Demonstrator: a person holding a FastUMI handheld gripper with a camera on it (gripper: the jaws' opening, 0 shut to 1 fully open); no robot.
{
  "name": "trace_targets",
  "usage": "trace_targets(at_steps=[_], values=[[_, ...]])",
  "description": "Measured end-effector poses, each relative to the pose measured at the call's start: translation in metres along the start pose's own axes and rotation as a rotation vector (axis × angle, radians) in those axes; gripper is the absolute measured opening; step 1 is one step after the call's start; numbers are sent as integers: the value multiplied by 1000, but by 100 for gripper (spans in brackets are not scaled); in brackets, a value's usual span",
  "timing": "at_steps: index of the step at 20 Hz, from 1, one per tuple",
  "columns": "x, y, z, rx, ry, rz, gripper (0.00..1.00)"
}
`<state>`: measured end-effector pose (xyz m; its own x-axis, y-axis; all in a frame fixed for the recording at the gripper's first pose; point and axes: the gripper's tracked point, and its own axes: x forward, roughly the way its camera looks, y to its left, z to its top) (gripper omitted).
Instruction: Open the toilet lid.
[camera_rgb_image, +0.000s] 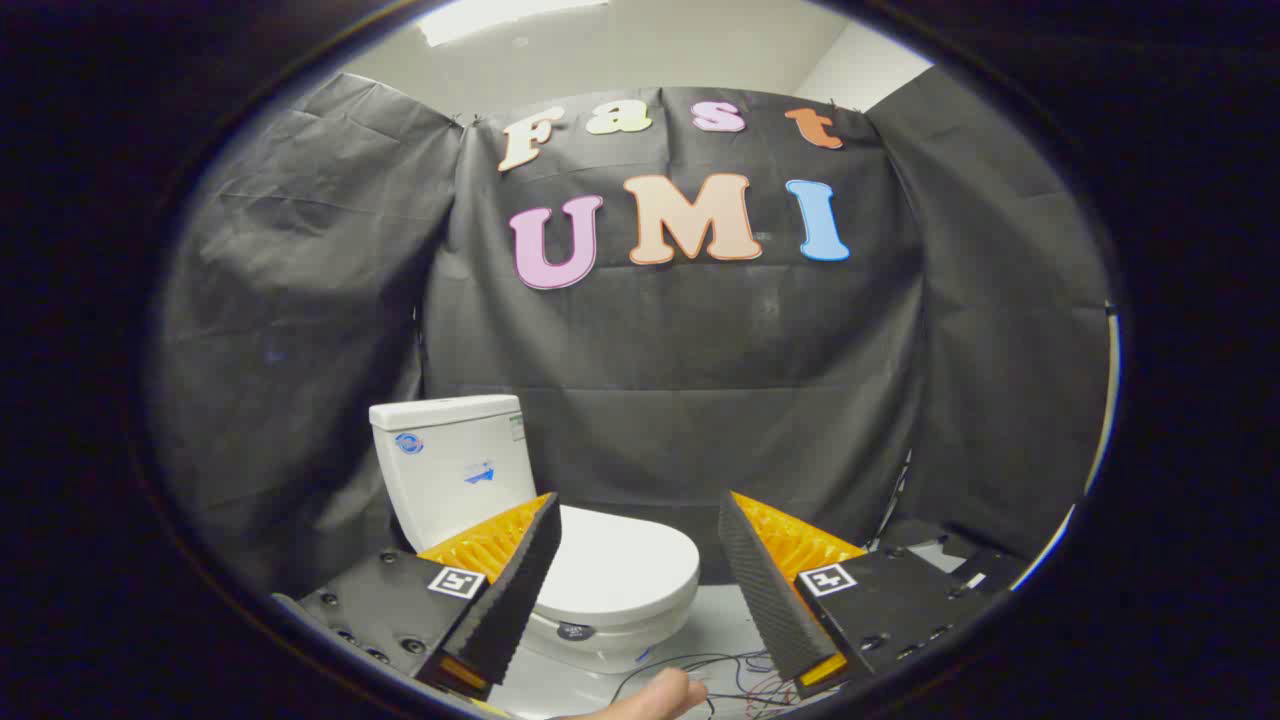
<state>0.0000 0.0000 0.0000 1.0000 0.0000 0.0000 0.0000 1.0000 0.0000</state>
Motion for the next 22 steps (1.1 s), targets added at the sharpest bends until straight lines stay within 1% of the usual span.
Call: trace_targets(at_steps=[3,5,10,11,13,16,18,22], values=[[10,1,-8,-17,22,-3,98],[38,3,-4,-18,22,-5,98],[65,10,-5,-23,12,12,98],[70,12,-2,-20,-19,10,98],[78,24,3,15,-65,40,98],[82,31,-13,13,-56,26,98],[82,40,-34,6,-12,21,98],[78,42,-57,10,47,-29,98]])
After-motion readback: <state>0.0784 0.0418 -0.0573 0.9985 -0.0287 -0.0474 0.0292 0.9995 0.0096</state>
